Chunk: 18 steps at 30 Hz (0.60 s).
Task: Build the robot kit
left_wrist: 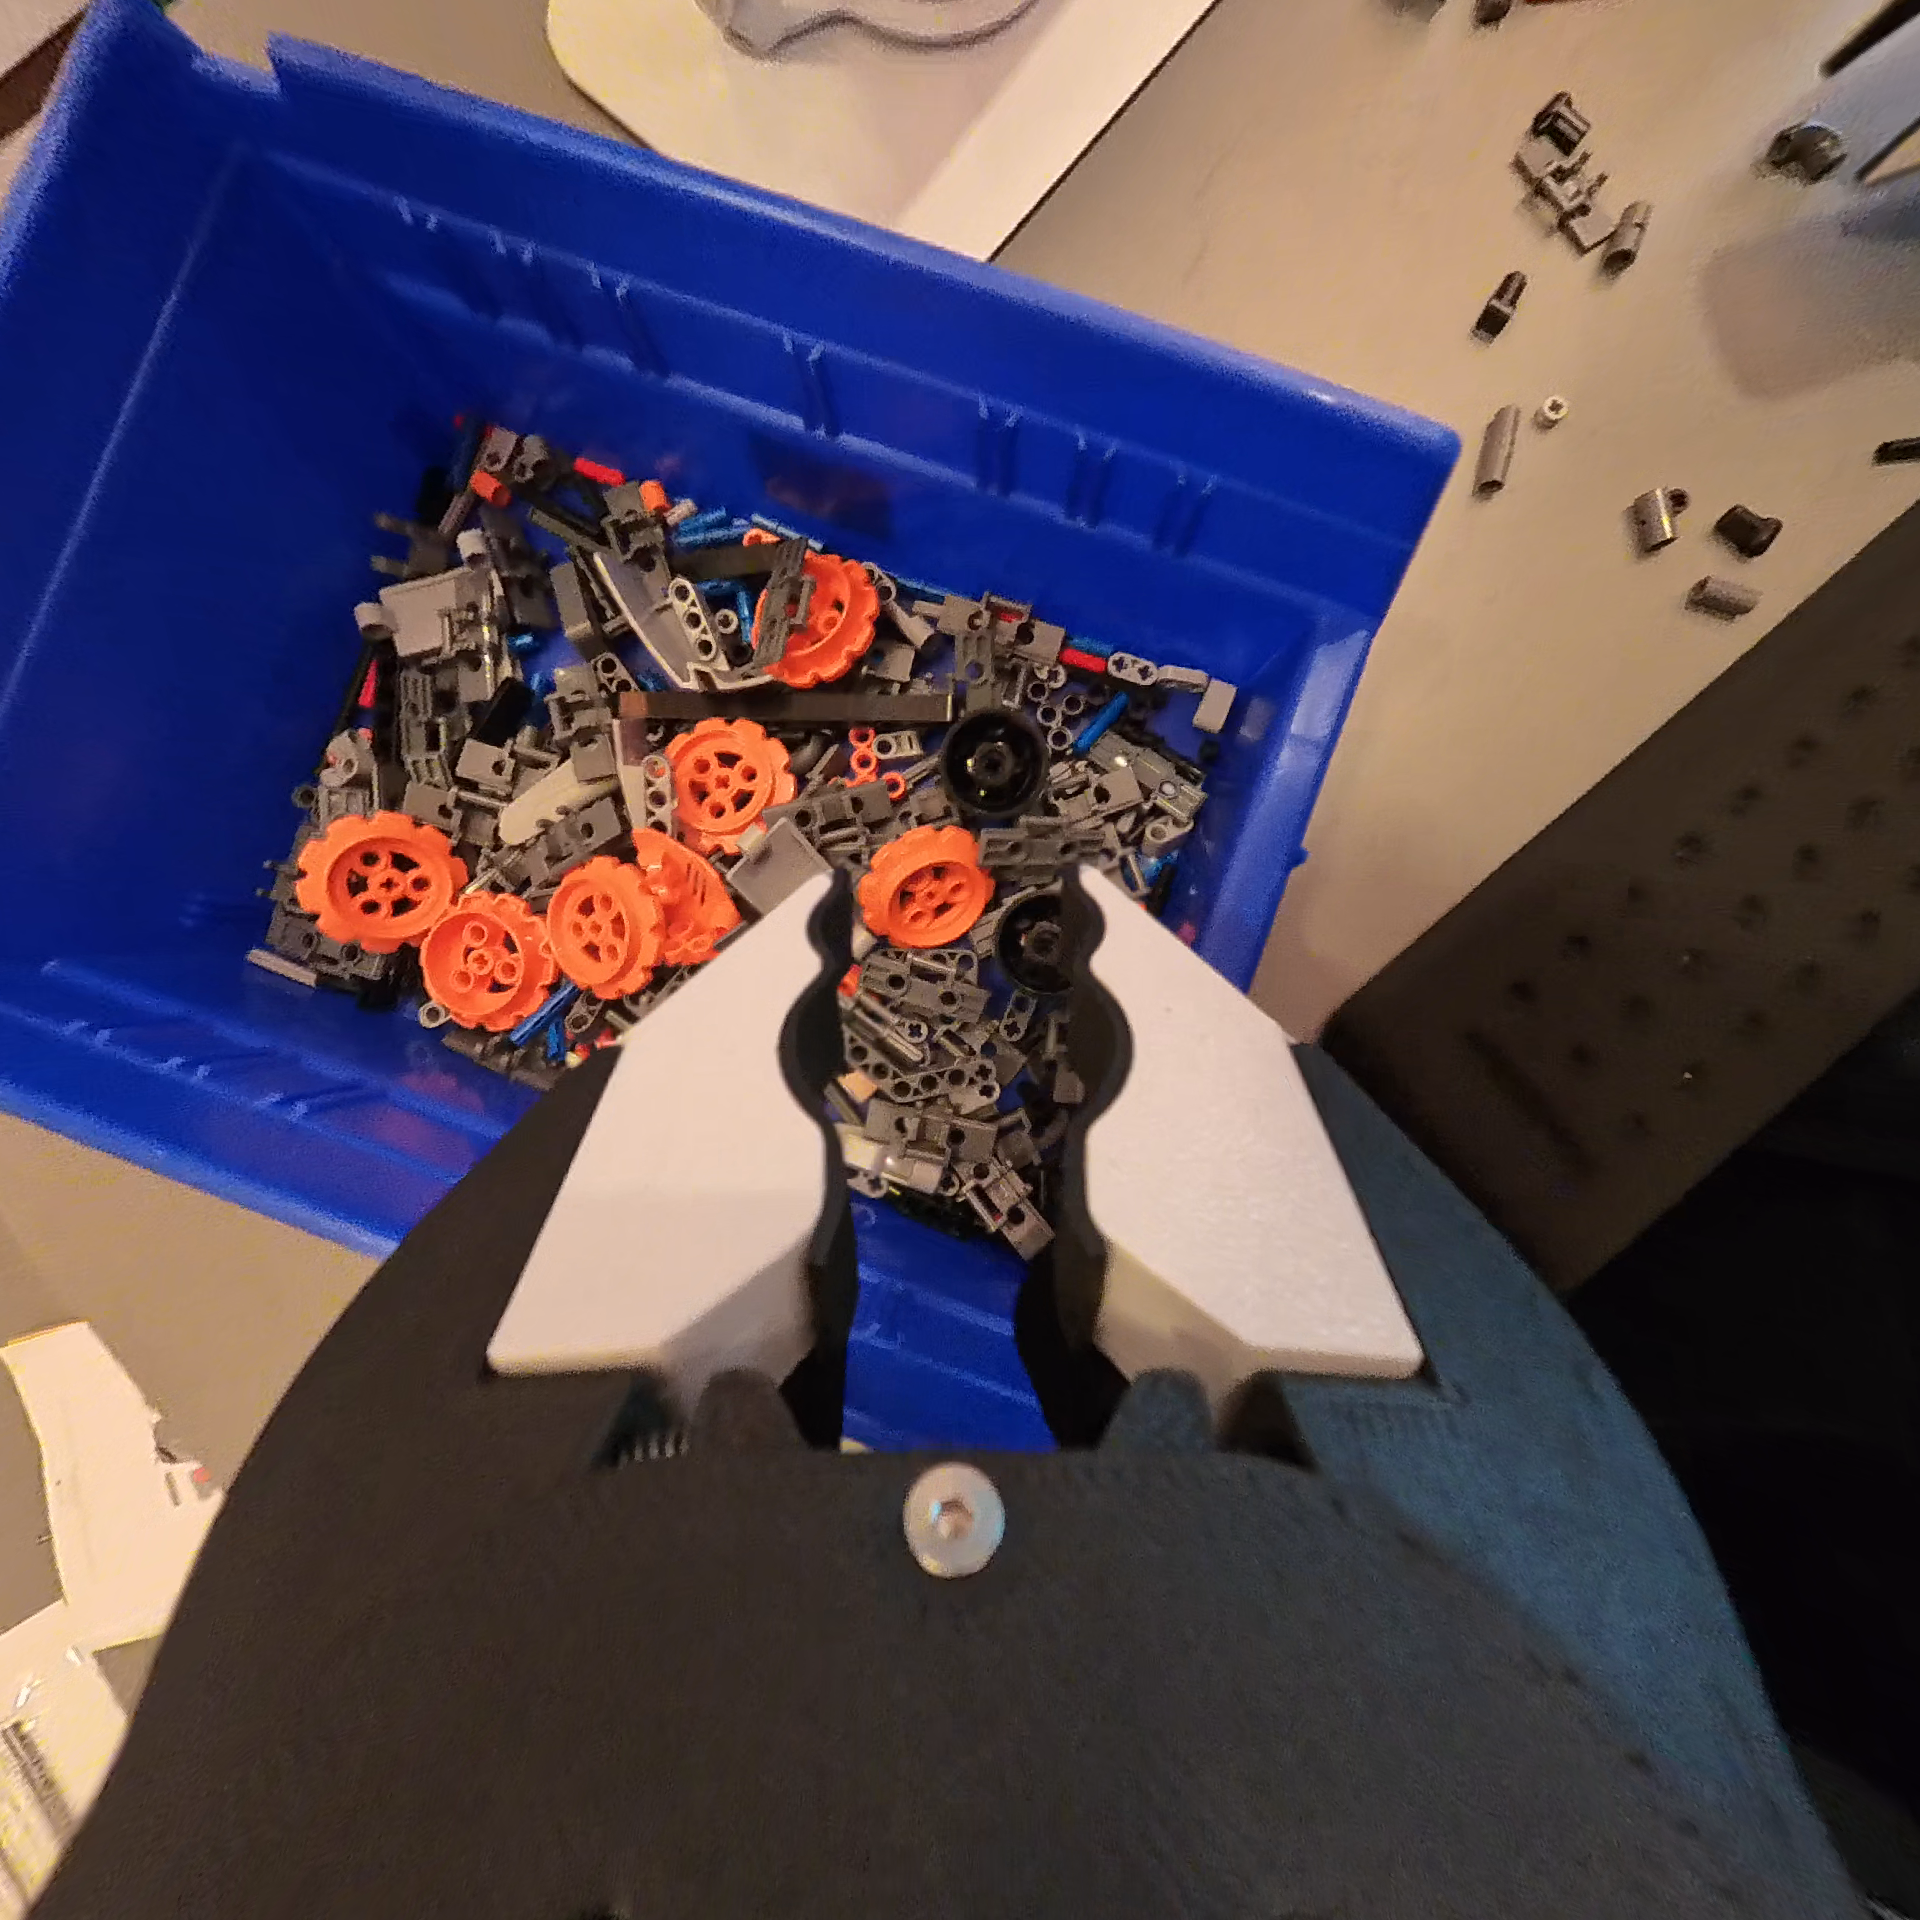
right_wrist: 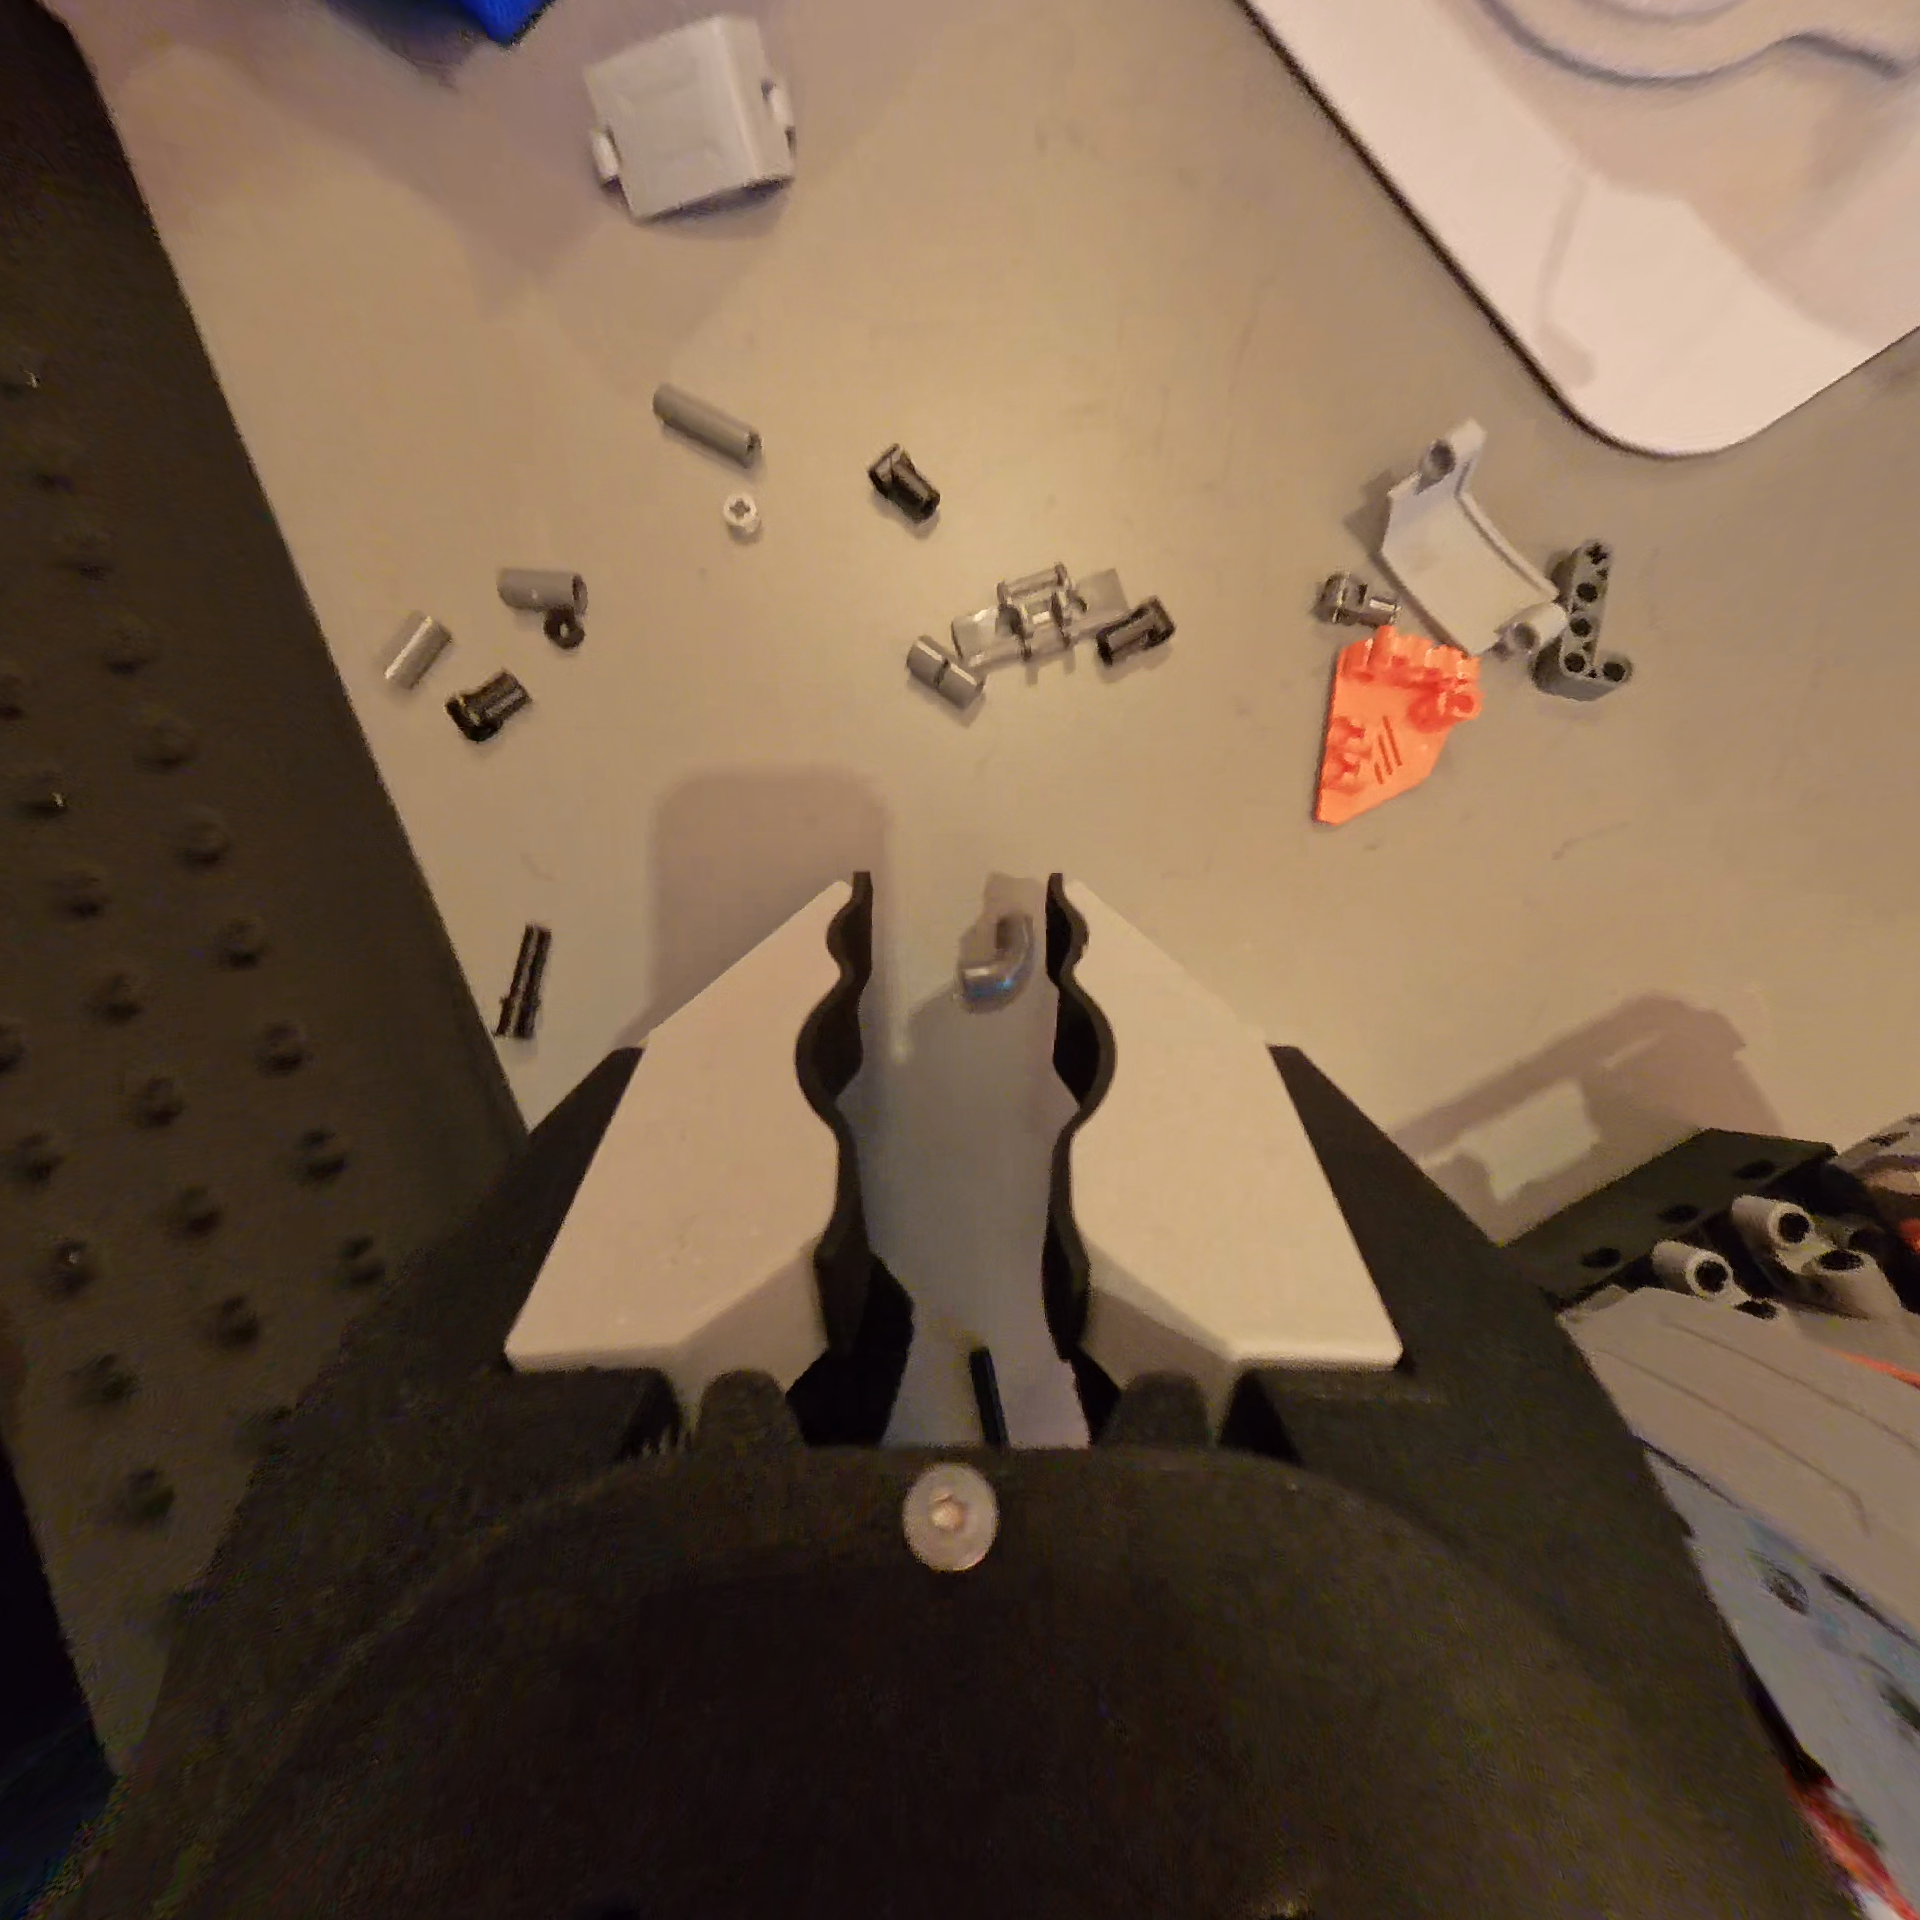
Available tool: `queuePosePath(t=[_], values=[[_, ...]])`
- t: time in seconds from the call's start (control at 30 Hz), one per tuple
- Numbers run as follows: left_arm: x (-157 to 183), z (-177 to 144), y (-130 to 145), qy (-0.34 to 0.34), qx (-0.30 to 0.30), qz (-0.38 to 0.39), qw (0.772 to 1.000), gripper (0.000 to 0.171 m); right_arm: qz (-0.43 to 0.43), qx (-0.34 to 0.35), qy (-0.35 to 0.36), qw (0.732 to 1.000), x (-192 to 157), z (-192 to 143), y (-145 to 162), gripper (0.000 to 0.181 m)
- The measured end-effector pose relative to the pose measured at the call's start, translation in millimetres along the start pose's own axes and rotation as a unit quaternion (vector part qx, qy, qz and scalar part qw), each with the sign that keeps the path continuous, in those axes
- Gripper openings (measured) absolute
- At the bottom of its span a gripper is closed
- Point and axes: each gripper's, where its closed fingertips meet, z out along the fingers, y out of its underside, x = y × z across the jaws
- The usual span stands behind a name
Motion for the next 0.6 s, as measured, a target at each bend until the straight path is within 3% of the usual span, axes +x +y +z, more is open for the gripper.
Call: queuePosePath(t=[0.27, 0.3, 0.33, 0.4, 0.6], values=[[13.6, 48.3, -5.0, 0.06, -0.043, 0.034, 0.997, 0.046, -0.021, 0.043, 0.022, 0.999, -29.9, 21.2, -20.2, 0.032], [13.2, 56.3, 1.8, 0.055, -0.078, 0.046, 0.994, 0.041, -0.023, 0.05, 0.011, 0.998, -36.7, 23.7, -23.3, 0.032], [8.6, 62.5, 7.5, 0.036, -0.106, 0.061, 0.992, 0.048, -0.025, 0.054, 0.005, 0.998, -42.1, 26.6, -25.8, 0.032], [12.8, 66.7, 12.3, 0.041, -0.132, 0.079, 0.987, 0.04, -0.031, 0.054, 0.0, 0.998, -50.2, 32.9, -28.2, 0.031], [12.5, 55.8, -20.9, 0.073, -0.097, 0.084, 0.989, 0.042, -0.028, 0.059, 0.013, 0.998, -52.1, 43.7, -32.6, 0.031]])
